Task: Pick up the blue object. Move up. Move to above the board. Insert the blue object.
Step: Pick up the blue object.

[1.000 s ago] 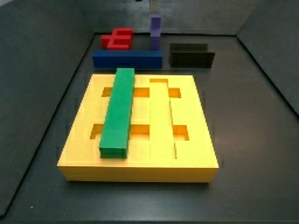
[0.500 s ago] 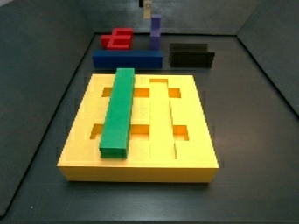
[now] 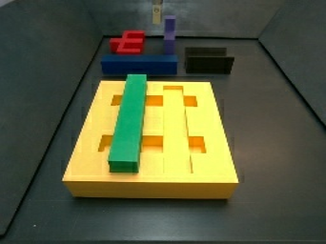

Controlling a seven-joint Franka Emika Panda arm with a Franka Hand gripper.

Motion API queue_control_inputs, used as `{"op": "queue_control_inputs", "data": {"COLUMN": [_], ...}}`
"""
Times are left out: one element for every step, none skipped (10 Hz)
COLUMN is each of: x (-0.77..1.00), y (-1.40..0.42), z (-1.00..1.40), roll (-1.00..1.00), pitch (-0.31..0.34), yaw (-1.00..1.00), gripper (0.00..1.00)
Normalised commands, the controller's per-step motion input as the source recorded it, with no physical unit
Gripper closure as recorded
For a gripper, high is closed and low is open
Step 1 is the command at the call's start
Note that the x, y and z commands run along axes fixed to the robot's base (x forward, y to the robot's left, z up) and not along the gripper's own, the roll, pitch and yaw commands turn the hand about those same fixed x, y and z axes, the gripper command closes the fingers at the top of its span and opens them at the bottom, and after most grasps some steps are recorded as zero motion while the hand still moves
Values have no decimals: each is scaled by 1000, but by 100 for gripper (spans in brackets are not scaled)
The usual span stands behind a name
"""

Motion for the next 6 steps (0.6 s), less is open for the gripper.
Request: {"op": "queue_control_inputs", "data": {"x": [-143, -200, -109, -31, 143, 169], "y": [0, -43, -143, -197, -260, -291], "z": [-300, -446, -551, -629, -603, -477], "roll": [-69, -79, -9, 0, 81, 277], "pitch": [-77, -96, -89, -107, -89, 0], "yaw": [-31, 0, 0, 0, 0, 0], "gripper": [0, 0, 0, 0, 0, 0]}}
